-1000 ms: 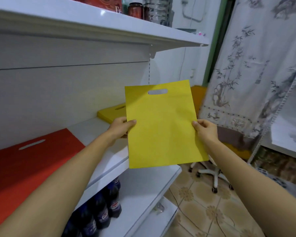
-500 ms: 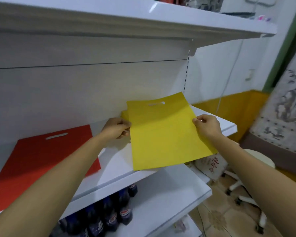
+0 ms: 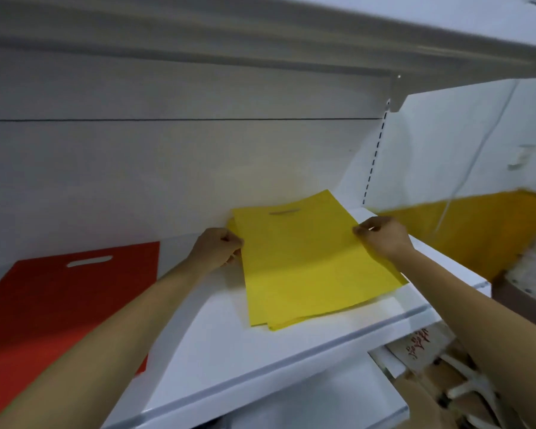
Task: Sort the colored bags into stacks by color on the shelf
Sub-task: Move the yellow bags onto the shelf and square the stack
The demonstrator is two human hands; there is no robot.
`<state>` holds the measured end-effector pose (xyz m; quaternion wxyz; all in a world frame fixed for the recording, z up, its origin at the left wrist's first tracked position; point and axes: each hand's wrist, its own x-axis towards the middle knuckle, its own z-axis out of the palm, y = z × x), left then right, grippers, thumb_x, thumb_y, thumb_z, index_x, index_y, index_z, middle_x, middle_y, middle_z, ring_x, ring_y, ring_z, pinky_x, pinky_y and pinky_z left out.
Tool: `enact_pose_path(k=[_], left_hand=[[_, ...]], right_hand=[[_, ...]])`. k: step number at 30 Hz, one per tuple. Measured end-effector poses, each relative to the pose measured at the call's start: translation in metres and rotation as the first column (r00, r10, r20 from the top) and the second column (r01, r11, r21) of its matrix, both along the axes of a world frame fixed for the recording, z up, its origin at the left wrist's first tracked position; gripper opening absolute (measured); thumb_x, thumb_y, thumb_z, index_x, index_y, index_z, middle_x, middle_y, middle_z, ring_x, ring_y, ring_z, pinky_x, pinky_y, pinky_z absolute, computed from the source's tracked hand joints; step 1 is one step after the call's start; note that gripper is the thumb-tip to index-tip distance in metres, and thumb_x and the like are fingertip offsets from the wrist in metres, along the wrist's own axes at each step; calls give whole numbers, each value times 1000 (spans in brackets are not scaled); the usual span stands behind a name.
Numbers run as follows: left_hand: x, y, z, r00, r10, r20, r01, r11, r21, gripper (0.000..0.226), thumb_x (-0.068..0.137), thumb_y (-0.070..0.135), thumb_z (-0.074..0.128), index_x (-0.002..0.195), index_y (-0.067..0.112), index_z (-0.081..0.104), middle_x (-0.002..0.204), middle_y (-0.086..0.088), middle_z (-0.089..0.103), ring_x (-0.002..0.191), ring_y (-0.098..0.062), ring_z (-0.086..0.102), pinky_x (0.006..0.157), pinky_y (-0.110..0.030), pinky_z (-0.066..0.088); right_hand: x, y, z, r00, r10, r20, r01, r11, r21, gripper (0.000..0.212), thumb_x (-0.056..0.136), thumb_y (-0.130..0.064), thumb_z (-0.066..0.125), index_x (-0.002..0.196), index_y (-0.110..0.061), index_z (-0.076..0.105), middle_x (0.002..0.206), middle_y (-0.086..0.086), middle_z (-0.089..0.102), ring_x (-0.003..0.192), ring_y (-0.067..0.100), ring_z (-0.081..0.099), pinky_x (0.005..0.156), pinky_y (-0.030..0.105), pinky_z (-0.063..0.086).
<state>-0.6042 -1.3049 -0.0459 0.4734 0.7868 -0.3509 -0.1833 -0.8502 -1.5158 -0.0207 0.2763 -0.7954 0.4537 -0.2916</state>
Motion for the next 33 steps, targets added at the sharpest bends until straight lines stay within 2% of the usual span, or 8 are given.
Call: enact_pose_path(k=[3, 6, 8, 11, 15, 19, 24, 33], left_hand=[[-3, -1, -6, 998, 58, 12, -58, 998, 1, 19, 91, 15, 62, 72, 13, 63, 70, -1, 65, 53, -6, 59, 49, -14, 44], [-11, -2, -17, 993, 114, -1, -114, 993, 11, 18, 90, 18, 64, 72, 15, 63, 74, -2, 68, 65, -17, 65, 72, -30, 56], [-15, -1, -23, 988, 154, 15, -154, 988, 23, 16, 89, 21, 64, 73, 19, 63, 77, -3, 69, 73, -22, 68, 80, -40, 56], [-23, -3, -27, 969, 246, 25, -246, 969, 10, 5, 87, 24, 66, 85, 22, 61, 92, -3, 69, 87, -24, 67, 85, -41, 54], [-41, -2, -40, 924, 328, 195, -332, 943, -14, 25, 92, 26, 61, 115, 17, 64, 108, -1, 65, 93, -16, 60, 76, -24, 41], [-43, -1, -41, 893, 351, 281, -356, 934, -37, 23, 95, 27, 57, 111, 18, 70, 116, 0, 67, 100, -17, 62, 75, -21, 37], [-43, -2, -44, 891, 283, 355, -321, 946, 51, 26, 97, 30, 52, 114, 21, 70, 121, 0, 65, 105, -19, 61, 78, -21, 37], [-57, -7, -35, 882, 319, 347, -373, 922, 100, 29, 97, 29, 53, 119, 15, 67, 121, -5, 65, 106, -20, 60, 81, -19, 37]], right_hand=[[10, -19, -11, 998, 60, 2, -60, 998, 35, 19, 87, -30, 68, 92, -12, 70, 94, 7, 66, 84, 25, 59, 71, 28, 42], [15, -32, -21, 993, 119, 26, -121, 989, 87, 20, 85, -26, 69, 89, -7, 71, 88, 9, 68, 84, 25, 60, 70, 29, 41], [15, -42, -28, 988, 147, 48, -153, 978, 144, 18, 83, -25, 72, 88, -8, 71, 89, 9, 68, 88, 26, 61, 75, 31, 45], [9, -54, -41, 977, 184, 111, -206, 946, 249, 17, 80, -25, 75, 94, -16, 71, 93, 8, 69, 90, 26, 64, 84, 39, 52], [-4, -60, -54, 946, 247, 210, -275, 955, 113, 20, 84, -20, 72, 103, -17, 71, 97, 5, 70, 92, 18, 63, 80, 28, 45], [-8, -61, -58, 913, 330, 242, -352, 935, 52, 20, 81, -12, 74, 100, -13, 72, 89, 4, 70, 82, 9, 63, 69, 13, 42], [-8, -63, -61, 898, 337, 283, -361, 932, 35, 19, 80, -11, 75, 98, -16, 71, 85, 0, 69, 79, 3, 61, 68, 13, 42], [-8, -66, -62, 907, 341, 247, -360, 932, 36, 18, 79, -11, 74, 97, -10, 72, 85, 4, 67, 82, 20, 62, 73, 24, 40]])
